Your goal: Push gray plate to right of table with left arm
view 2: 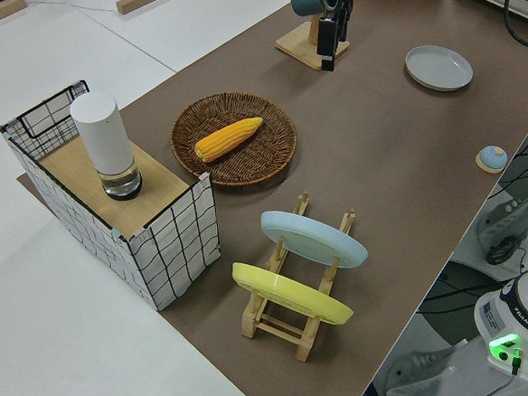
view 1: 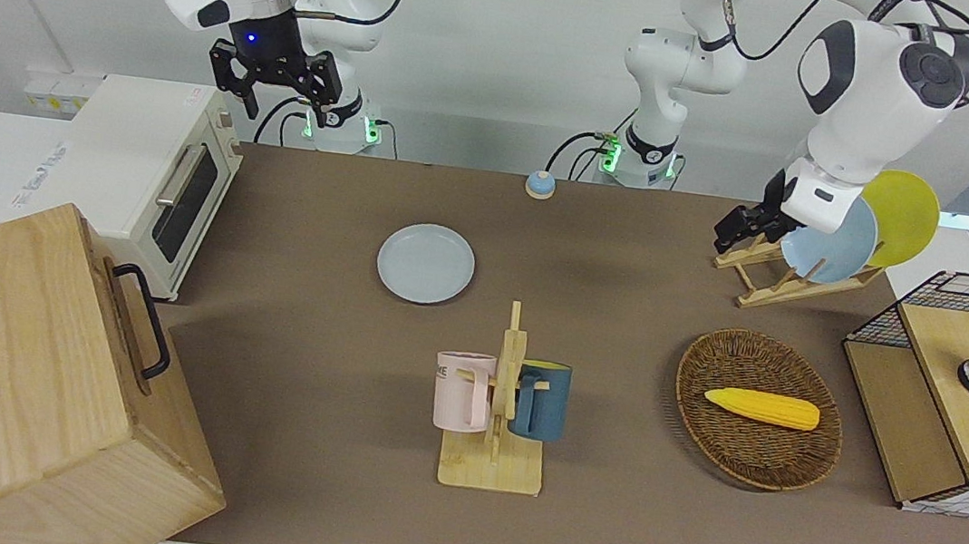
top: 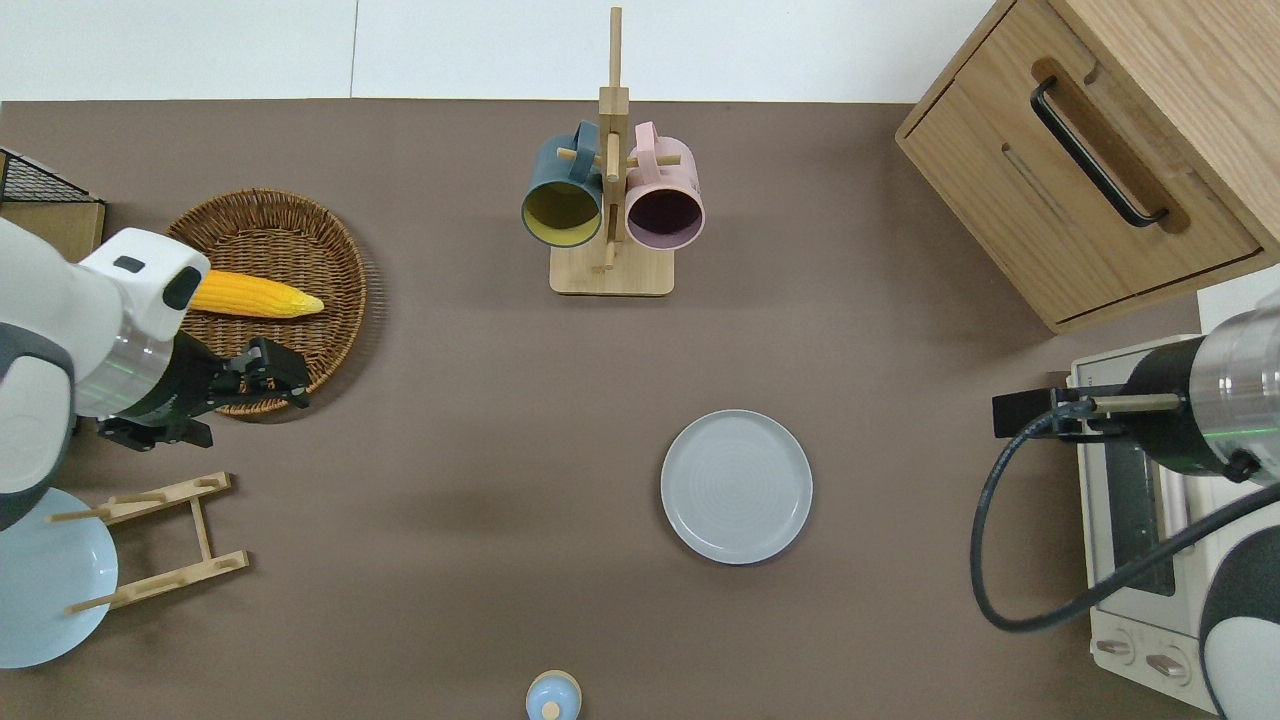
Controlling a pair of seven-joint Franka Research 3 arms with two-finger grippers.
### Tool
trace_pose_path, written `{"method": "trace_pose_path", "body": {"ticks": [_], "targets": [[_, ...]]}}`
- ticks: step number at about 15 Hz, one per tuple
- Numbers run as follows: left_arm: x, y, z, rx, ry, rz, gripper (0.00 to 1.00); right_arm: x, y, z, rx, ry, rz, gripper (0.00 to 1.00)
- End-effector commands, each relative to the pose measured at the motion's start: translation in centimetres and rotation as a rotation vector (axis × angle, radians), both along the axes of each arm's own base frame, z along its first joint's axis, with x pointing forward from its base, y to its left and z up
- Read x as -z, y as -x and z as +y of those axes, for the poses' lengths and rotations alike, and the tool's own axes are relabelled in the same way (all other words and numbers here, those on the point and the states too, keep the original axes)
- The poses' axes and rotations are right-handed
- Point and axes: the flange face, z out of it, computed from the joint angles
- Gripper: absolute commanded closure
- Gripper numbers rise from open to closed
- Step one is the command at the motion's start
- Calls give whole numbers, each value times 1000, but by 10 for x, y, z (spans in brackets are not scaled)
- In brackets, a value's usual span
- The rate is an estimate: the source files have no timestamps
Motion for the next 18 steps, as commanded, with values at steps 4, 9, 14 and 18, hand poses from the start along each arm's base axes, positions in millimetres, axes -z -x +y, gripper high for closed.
{"method": "trace_pose_path", "body": {"ticks": [4, 9, 14, 18], "targets": [[-46, 0, 23, 2, -34, -47, 9, 0, 8, 0, 21, -9, 3, 5], [-49, 2, 31, -5, -54, -43, 9, 0, 8, 0, 21, -9, 3, 5], [-51, 2, 27, 71, -48, -48, 9, 0, 8, 0, 21, -9, 3, 5], [-55, 2, 24, 77, -44, -59, 9, 0, 8, 0, 21, -9, 3, 5]]}}
